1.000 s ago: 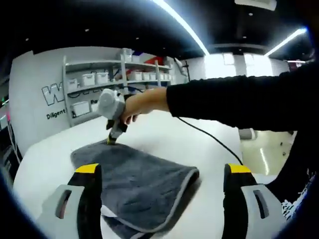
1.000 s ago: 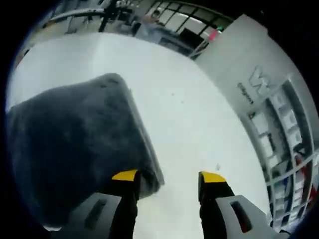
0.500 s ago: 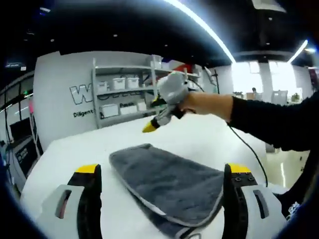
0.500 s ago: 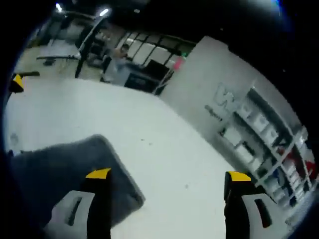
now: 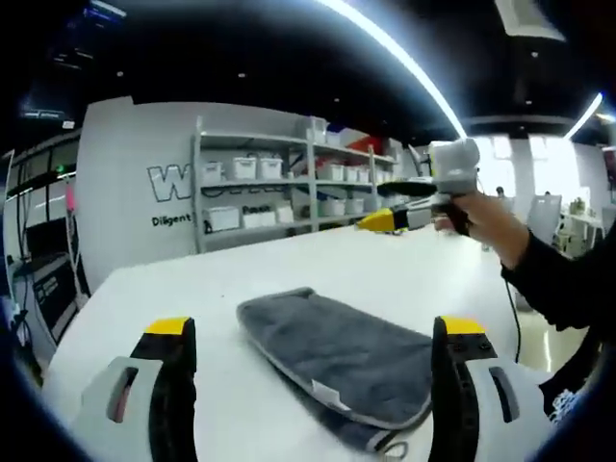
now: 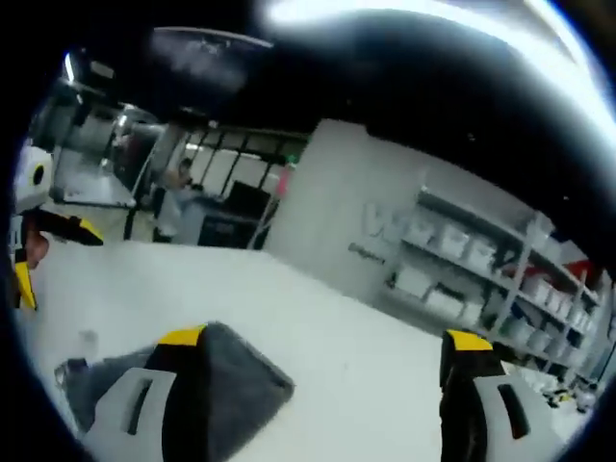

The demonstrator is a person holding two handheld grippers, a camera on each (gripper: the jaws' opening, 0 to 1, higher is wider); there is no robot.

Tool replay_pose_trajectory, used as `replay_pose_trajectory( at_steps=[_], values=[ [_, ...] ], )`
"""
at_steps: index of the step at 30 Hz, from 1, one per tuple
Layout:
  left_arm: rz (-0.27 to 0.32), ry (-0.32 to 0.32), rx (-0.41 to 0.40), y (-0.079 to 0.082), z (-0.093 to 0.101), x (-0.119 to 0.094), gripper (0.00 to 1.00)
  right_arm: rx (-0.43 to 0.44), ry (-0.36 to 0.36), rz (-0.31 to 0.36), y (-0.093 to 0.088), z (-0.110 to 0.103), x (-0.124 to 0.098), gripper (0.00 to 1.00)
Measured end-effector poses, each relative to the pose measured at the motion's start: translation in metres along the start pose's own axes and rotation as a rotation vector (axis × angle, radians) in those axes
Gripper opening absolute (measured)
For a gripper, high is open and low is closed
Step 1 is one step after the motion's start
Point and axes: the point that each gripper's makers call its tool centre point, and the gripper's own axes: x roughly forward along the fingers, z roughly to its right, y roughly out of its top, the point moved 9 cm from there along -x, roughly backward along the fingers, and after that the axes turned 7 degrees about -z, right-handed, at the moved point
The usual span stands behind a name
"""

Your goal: Open the folded towel by lifting each exposed corner and separating the folded layers until the towel lies flat within the target outline without major curled edges

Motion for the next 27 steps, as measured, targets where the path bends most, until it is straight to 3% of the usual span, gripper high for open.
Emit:
replay_pose_trajectory(
  at_steps=[8, 16, 22, 25, 27],
  values=[
    [0.038, -0.011, -0.037, 0.008, -0.009, -0.004, 1.00, 0.049, -0.005, 0.085, 0.013, -0.012, -0.036, 0.99],
    [0.034, 0.004, -0.027, 0.011, -0.020, -0.007, 1.00, 0.022, -0.032, 0.094, 0.003, -0.023, -0.054, 0.99],
    [0.040, 0.022, -0.002, 0.017, -0.030, -0.013, 1.00, 0.038, -0.046, 0.090, -0.007, -0.019, -0.059, 0.99],
    [0.051, 0.025, 0.060, 0.017, -0.035, -0.016, 1.00, 0.036, -0.069, 0.086, -0.012, -0.020, -0.067, 0.99],
    [0.047, 0.039, 0.060, 0.016, -0.036, -0.017, 1.00, 0.032, -0.072, 0.094, -0.015, -0.021, -0.071, 0.99]
  ],
)
